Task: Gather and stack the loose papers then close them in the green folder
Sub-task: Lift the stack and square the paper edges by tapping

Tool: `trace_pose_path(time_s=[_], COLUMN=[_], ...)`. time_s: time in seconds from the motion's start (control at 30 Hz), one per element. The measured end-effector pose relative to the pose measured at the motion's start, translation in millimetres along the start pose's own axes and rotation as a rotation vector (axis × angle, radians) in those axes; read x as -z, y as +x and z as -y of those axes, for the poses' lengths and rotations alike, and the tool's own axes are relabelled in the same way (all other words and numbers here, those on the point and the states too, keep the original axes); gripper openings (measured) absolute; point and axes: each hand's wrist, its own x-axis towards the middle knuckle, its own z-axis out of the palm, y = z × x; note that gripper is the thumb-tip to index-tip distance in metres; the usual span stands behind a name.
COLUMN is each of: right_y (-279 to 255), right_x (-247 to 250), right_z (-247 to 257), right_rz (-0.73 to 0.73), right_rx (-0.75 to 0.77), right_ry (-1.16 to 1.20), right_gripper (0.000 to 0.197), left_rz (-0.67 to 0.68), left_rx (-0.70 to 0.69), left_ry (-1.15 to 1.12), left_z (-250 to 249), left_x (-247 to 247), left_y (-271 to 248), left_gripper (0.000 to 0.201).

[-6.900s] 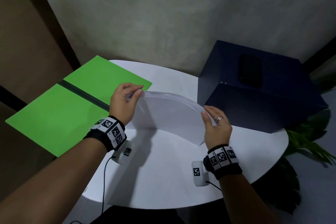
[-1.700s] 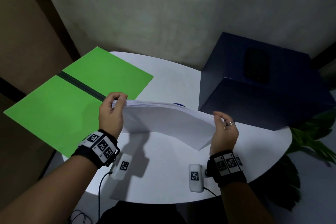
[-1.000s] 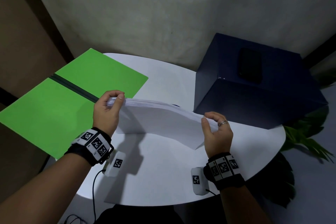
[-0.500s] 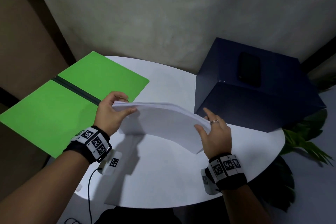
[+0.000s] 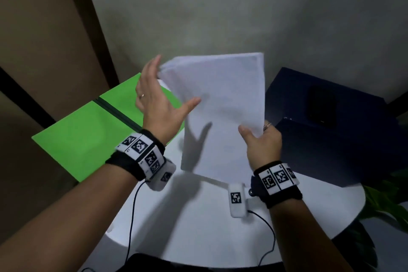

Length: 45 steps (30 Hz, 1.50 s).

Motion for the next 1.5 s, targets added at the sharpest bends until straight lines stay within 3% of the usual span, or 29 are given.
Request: trace_pose_path(time_s=[0.1, 0.13, 0.2, 0.27, 0.33, 0.37, 0.47, 0.53, 0.6, 0.67, 0.73, 0.8, 0.93, 1.03, 1.1, 1.17, 1.27, 1.37, 1.5], right_y=[3.3, 3.1, 1.7, -4.9, -15.0, -19.5, -22.8, -23.0, -30.3, -35.8, -33.6, -24.2, -4.8, -1.3, -7.6, -17.3, -27.8, -29.0, -31.7], right_x=[-9.4, -14.1, -24.5, -32.3, -33.6, -30.4, -12.9, 6.1, 19.9, 27.8, 28.9, 26.2, 24.9, 33.9, 41.0, 44.9, 45.2, 44.5, 53.2], right_z=[3.0, 0.7, -6.0, -13.9, -21.1, -27.8, -69.2, -106.4, -143.3, -173.1, -185.4, -181.8, -160.5, -130.9, -108.1, -96.8, -99.0, -98.9, -94.6], right_rz=[-0.094, -0.123, -0.145, -0.114, -0.068, -0.051, -0.104, -0.177, -0.150, -0.039, 0.064, 0.121, 0.129, 0.050, 0.011, -0.007, 0.026, -0.025, -0.092], right_rx=[-0.058, -0.109, -0.283, -0.422, -0.486, -0.495, -0.521, -0.660, -0.835, -0.904, -0.830, -0.739, -0.551, -0.383, -0.260, -0.182, -0.223, -0.264, -0.174], right_ry=[0.172, 0.222, 0.388, 0.577, 0.680, 0.709, 0.719, 0.692, 0.554, 0.275, 0.001, -0.087, -0.037, 0.104, 0.125, 0.055, 0.053, 0.102, 0.113], right_gripper=[0.022, 0.027, 0.032, 0.034, 0.033, 0.032, 0.039, 0.053, 0.054, 0.049, 0.049, 0.052, 0.028, 0.035, 0.035, 0.036, 0.041, 0.033, 0.027], left_rz=[0.049, 0.105, 0.335, 0.428, 0.297, 0.241, 0.268, 0.362, 0.478, 0.621, 0.683, 0.625, 0.458, 0.328, 0.305, 0.347, 0.439, 0.445, 0.400], left_rx=[0.659, 0.877, 1.132, 1.106, 1.024, 0.989, 0.909, 0.897, 0.901, 0.847, 0.749, 0.719, 0.623, 0.515, 0.440, 0.408, 0.429, 0.415, 0.359], left_ry=[-0.316, -0.484, -0.739, -0.933, -1.081, -1.053, -0.870, -0.690, -0.418, -0.180, 0.022, 0.014, -0.232, -0.409, -0.446, -0.430, -0.361, -0.354, -0.444], left_z=[52.2, 61.7, 64.1, 62.4, 62.9, 67.0, 91.9, 115.1, 143.3, 167.5, 175.6, 166.7, 137.4, 115.1, 107.5, 109.3, 125.8, 128.2, 117.4], left_x=[-18.0, -22.9, -29.1, -37.8, -40.9, -41.7, -39.9, -31.7, -22.0, -14.3, -11.0, -11.4, -9.1, -0.3, 3.3, 6.4, 9.3, 5.5, 4.2], left_y=[-32.8, -46.0, -70.8, -85.4, -85.9, -83.3, -79.6, -83.8, -91.2, -99.6, -103.3, -101.0, -88.2, -68.6, -61.8, -64.2, -74.6, -76.7, -75.6], left_gripper=[0.141, 0.140, 0.104, 0.071, 0.045, 0.038, 0.038, 0.040, 0.037, 0.032, 0.036, 0.037, 0.039, 0.039, 0.035, 0.045, 0.057, 0.038, 0.029])
